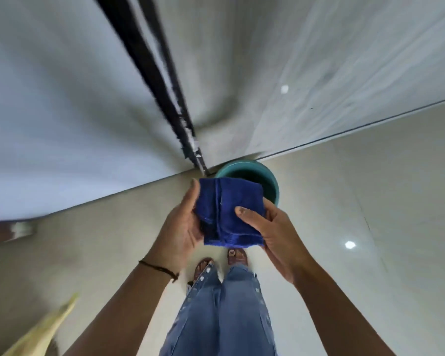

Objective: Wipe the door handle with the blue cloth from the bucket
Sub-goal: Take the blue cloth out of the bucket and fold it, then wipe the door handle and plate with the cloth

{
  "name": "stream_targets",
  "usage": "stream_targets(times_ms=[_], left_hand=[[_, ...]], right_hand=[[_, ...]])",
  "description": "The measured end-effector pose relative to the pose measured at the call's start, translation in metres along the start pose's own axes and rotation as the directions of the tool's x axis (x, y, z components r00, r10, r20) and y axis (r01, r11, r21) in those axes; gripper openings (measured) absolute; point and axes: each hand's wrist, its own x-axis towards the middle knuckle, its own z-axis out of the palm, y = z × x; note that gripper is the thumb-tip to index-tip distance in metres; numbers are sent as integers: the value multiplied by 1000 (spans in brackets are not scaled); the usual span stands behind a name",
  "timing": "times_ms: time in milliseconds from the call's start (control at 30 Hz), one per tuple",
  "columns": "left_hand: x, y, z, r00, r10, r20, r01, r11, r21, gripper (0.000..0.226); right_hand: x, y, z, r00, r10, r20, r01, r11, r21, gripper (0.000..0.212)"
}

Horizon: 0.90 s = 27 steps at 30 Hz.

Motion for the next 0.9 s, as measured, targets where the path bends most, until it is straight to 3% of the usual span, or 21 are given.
stream_targets(times_ms=[100,233,367,433,533,633,700,767,833,900], left_hand=[[-86,24,0,976,159,-147,-139,981,135,11],[-191,43,-10,891,299,-341,-242,949,201,13],[-265,55,-41,745,476,-468,-416,879,233,13],[-293,61,-60,671,541,-507,-494,836,239,12],[-333,66,-99,554,601,-576,-596,770,230,13],[-369,76,-140,546,615,-569,-655,736,168,23],[-392,85,-171,565,650,-509,-681,715,157,35],[-419,96,-215,546,715,-437,-694,678,242,33],[-450,109,-268,472,775,-420,-703,619,351,29],[-479,120,-321,369,802,-470,-692,575,436,24]], right_hand=[[-65,-19,42,995,-98,-25,92,980,-176,38],[-129,-22,99,968,-242,64,246,871,-426,64],[-166,-10,158,856,-367,364,516,649,-559,77],[-172,-4,190,794,-344,501,600,568,-563,79],[-182,9,253,726,-248,641,623,631,-462,81],[-187,27,325,669,-219,710,621,691,-371,79],[-189,40,372,712,-242,659,565,755,-333,51],[-191,58,425,811,-228,539,399,889,-224,24],[-195,76,482,886,-194,421,252,964,-87,21],[-199,92,532,927,-197,318,228,972,-60,15]])
